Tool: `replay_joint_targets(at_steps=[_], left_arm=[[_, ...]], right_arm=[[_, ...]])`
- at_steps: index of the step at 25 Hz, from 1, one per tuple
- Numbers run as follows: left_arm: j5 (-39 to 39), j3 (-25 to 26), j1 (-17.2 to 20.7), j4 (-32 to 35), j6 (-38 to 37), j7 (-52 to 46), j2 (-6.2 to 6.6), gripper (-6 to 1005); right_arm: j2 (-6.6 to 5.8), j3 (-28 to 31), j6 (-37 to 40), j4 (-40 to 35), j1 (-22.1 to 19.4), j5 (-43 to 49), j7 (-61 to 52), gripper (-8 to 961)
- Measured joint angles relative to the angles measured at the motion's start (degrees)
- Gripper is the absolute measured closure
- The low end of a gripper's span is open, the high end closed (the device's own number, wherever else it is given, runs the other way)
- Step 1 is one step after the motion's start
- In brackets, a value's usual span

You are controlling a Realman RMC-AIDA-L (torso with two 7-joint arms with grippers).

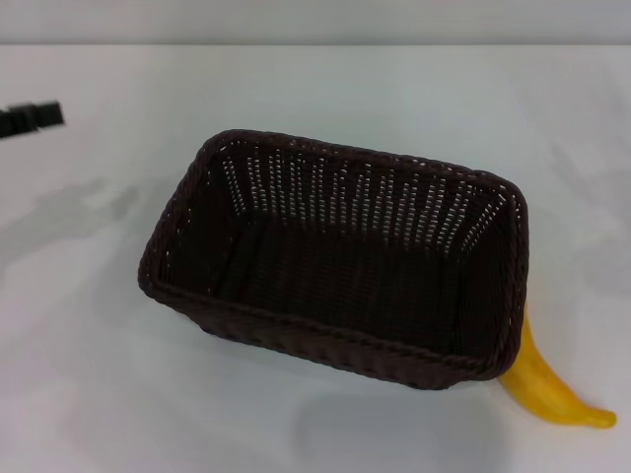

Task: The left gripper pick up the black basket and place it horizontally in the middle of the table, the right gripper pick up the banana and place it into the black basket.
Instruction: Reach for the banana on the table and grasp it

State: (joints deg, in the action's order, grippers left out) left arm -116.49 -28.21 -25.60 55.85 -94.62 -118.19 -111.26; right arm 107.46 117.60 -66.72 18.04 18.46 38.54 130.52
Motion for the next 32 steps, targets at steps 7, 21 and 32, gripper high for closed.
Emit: replay_joint_targets(at_steps=[7, 21, 32], left_arm=[[11.12, 4.19, 3.54, -0.96, 0.19, 12.24, -1.58, 392], [15.52, 5.92, 6.77, -1.23, 2.39, 19.81, -3.17, 392], [15.46, 6.77, 6.78, -1.77, 3.59, 20.14, -3.56, 392]], right_arm=[[-5.14, 0.48, 0.81, 6.91, -1.99, 13.17, -14.44, 97], [-4.73, 17.7, -17.02, 36.79, -6.62, 59.96, -42.22, 97], [-3.65, 13.38, -33.44, 53.04, -4.44, 72.46, -57.06, 98]])
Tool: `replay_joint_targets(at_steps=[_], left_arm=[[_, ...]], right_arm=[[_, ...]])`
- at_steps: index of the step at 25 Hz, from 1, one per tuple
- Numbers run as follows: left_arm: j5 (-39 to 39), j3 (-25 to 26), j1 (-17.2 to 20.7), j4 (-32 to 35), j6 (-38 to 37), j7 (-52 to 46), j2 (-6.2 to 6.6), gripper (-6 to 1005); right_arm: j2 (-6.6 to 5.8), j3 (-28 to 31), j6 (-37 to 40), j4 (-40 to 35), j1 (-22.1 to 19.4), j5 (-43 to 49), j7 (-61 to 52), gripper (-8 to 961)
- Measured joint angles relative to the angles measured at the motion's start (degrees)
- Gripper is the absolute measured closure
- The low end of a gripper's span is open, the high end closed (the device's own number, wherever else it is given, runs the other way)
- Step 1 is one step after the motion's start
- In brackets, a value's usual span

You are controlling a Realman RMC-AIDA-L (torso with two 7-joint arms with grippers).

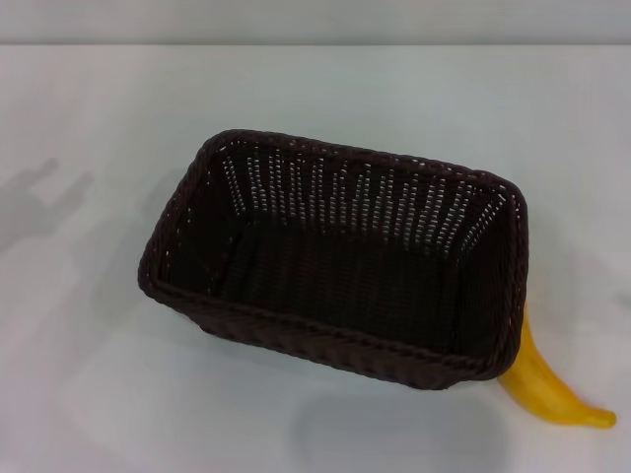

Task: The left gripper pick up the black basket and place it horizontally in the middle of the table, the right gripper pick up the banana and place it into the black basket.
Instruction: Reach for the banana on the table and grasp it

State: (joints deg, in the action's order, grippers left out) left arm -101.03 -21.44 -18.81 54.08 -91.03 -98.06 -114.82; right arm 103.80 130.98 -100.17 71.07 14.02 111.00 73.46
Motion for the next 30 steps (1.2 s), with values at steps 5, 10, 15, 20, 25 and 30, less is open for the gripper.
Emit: replay_joint_targets(at_steps=[5, 10, 15, 20, 25, 30], left_arm=[[-0.26, -0.01, -0.13, -0.11, 0.05, 1.05, -0.07, 392], [-0.35, -0.08, -0.06, -0.15, 0.16, 2.18, -0.16, 392], [-0.39, -0.08, 0.12, -0.27, 0.94, 3.36, -0.25, 392], [-0.45, -0.24, 0.14, -0.3, 1.34, 4.93, -0.32, 392], [-0.49, -0.03, 0.11, -0.29, 1.46, 5.42, -0.1, 392], [-0.49, -0.03, -0.13, -0.29, 1.5, 5.52, 0.07, 392]], right_arm=[[0.0, -11.42, -0.34, 4.01, 0.57, 0.43, -7.14, 99], [1.3, -19.35, -0.38, 6.0, 1.37, 2.17, -13.12, 100], [4.89, -20.87, -0.38, 6.96, 2.89, 8.5, -16.54, 101], [7.32, -22.58, -0.34, 7.33, 3.83, 10.96, -18.43, 102], [10.44, -23.78, -0.1, 7.89, 4.78, 15.09, -19.46, 105], [11.37, -26.43, 1.9, 7.95, 5.61, 16.95, -20.9, 109]])
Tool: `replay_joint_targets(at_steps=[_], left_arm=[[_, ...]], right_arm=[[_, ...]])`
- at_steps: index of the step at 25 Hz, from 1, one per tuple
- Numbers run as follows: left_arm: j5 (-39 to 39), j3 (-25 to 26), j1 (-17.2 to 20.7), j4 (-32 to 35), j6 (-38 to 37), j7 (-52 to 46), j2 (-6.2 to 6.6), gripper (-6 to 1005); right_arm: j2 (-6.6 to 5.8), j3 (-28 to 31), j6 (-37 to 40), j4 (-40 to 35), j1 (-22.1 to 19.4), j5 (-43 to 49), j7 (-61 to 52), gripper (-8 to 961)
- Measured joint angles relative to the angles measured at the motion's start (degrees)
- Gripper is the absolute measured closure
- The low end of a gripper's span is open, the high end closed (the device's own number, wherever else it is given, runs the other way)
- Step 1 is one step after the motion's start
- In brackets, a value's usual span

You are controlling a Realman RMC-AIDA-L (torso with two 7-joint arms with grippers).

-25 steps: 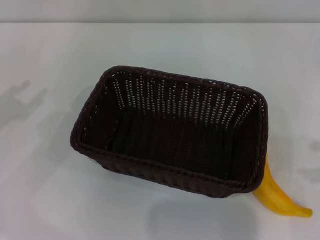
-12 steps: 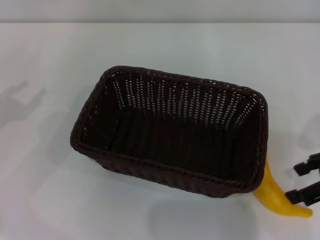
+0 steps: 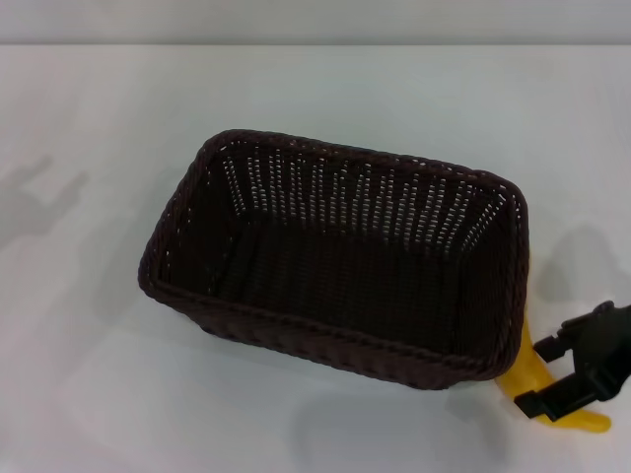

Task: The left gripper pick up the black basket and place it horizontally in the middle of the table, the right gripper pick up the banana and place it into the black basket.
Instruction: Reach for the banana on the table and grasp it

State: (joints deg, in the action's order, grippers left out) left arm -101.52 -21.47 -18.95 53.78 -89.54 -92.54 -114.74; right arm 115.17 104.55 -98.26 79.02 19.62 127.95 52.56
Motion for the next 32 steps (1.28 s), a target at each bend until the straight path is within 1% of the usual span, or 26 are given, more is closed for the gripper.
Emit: replay_joint_targets(at_steps=[14, 22, 24, 28, 32], left_arm=[[0.01, -0.06, 0.21, 0.13, 0.8, 1.36, 0.14, 392], [0.05, -0.06, 0.23, 0.12, 0.79, 1.59, 0.14, 392], [0.05, -0.06, 0.23, 0.14, 0.78, 1.58, 0.14, 392], [0.05, -0.06, 0.22, 0.35, 0.77, 1.58, 0.14, 392], [0.05, -0.06, 0.16, 0.42, 0.77, 1.57, 0.14, 392]], right_arm=[[0.04, -3.33, 3.94, 0.12, 1.31, 4.49, -2.41, 110], [-0.02, -2.99, 6.95, 0.94, 2.81, 8.81, -2.69, 114], [-0.18, -2.57, 7.31, 1.33, 3.14, 8.96, -2.59, 115], [-0.1, -2.4, 7.26, 1.56, 3.56, 8.94, -2.15, 116], [-0.02, -3.57, 7.23, 1.55, 3.52, 8.99, -1.94, 146]])
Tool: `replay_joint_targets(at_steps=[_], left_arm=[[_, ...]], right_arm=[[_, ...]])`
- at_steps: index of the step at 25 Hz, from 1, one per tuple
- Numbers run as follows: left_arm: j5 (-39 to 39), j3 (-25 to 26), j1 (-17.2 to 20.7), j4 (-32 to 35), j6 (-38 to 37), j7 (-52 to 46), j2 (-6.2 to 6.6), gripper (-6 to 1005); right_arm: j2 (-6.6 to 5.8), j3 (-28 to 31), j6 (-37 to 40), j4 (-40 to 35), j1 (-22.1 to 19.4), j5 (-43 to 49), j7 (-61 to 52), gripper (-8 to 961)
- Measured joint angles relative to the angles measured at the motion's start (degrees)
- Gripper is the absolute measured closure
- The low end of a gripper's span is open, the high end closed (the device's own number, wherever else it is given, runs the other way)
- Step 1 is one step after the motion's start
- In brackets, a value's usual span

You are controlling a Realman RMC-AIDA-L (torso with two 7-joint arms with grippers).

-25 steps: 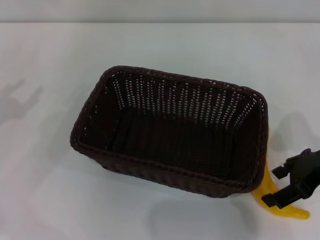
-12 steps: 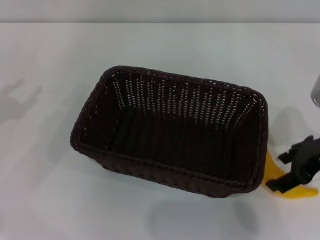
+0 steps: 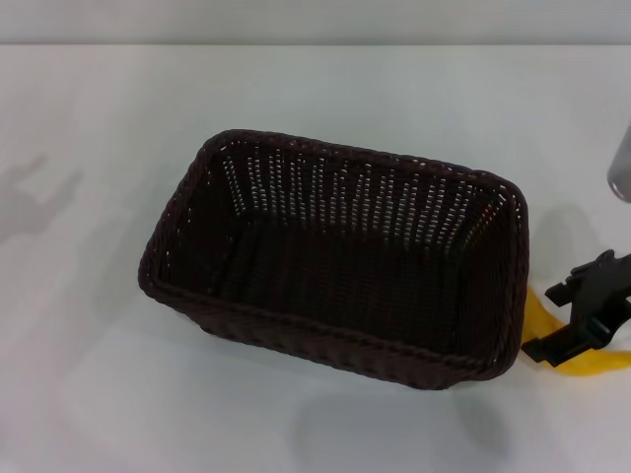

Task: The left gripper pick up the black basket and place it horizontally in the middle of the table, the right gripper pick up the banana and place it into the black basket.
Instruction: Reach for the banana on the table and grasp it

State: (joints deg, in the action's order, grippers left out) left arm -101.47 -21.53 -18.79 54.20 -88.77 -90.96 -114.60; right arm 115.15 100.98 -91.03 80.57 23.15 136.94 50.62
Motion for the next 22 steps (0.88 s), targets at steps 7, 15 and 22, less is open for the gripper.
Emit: replay_joint_targets(at_steps=[7, 15, 22], left_arm=[[0.13, 0.0, -0.16, 0.17, 0.0, 0.0, 0.05, 392], [0.4, 0.0, -0.37, 0.21, 0.0, 0.0, 0.22, 392], [0.46, 0.0, -0.51, 0.13, 0.0, 0.33, 0.26, 392]], right_arm=[[-0.06, -0.55, -0.66, -0.01, -0.17, -0.16, 0.58, 197], [-0.08, -0.7, -0.08, 0.03, -0.13, 0.83, 0.3, 334], [-0.08, 0.5, 0.08, -0.76, 0.06, 2.58, 0.19, 457]])
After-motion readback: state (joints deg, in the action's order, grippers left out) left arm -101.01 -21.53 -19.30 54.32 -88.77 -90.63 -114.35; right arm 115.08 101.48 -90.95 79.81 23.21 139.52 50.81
